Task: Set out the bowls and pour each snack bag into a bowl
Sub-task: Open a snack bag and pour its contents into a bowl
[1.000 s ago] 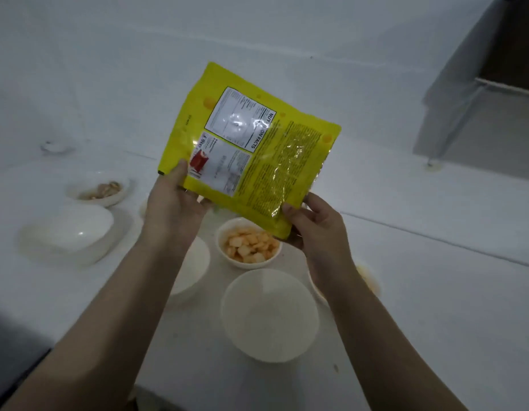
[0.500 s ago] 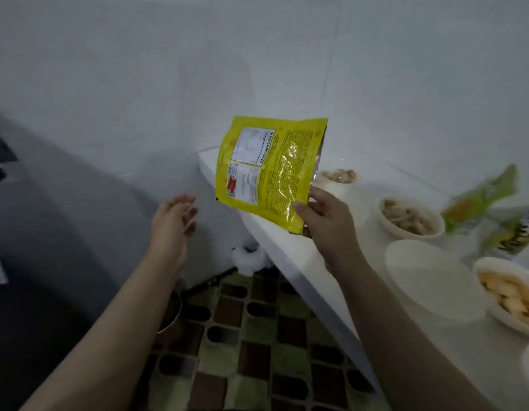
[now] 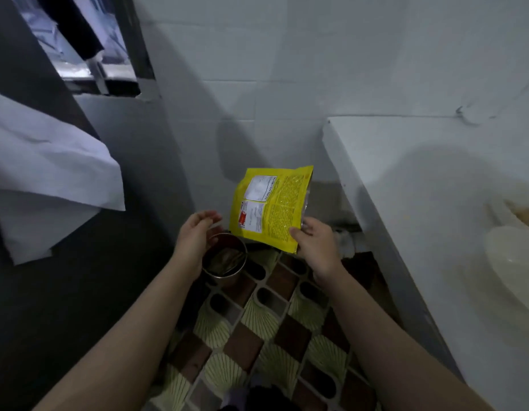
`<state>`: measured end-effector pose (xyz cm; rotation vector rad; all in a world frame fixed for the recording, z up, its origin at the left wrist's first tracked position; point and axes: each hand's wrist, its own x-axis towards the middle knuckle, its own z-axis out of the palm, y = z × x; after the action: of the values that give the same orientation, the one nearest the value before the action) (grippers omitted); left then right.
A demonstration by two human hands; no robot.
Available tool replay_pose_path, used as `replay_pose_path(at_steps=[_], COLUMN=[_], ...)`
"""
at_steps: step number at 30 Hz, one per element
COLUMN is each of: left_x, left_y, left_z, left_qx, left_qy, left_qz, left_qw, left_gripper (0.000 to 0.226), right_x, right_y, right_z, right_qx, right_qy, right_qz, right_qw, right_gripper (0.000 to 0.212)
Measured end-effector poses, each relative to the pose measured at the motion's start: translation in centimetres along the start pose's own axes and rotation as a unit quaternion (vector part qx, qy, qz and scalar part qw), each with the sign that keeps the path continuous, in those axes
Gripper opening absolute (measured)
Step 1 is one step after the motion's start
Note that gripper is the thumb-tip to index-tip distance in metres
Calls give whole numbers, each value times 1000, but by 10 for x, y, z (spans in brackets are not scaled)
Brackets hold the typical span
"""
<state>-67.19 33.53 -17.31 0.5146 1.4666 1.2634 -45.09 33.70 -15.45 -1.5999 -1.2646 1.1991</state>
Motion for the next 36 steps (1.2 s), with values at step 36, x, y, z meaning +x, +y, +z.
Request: replay_pose_path(at_steps=[36], left_x=[129], left_y=[-131], left_z=[6], left_qx=[-36], left_qy=[29], left_qz=[78], left_qw=[996], left_gripper=[24], right_x=[158], right_y=[148], right_z=[187], right_qx=[139], right_qy=[48], right_qz=[-42], right_qw=[988], right_gripper=[27])
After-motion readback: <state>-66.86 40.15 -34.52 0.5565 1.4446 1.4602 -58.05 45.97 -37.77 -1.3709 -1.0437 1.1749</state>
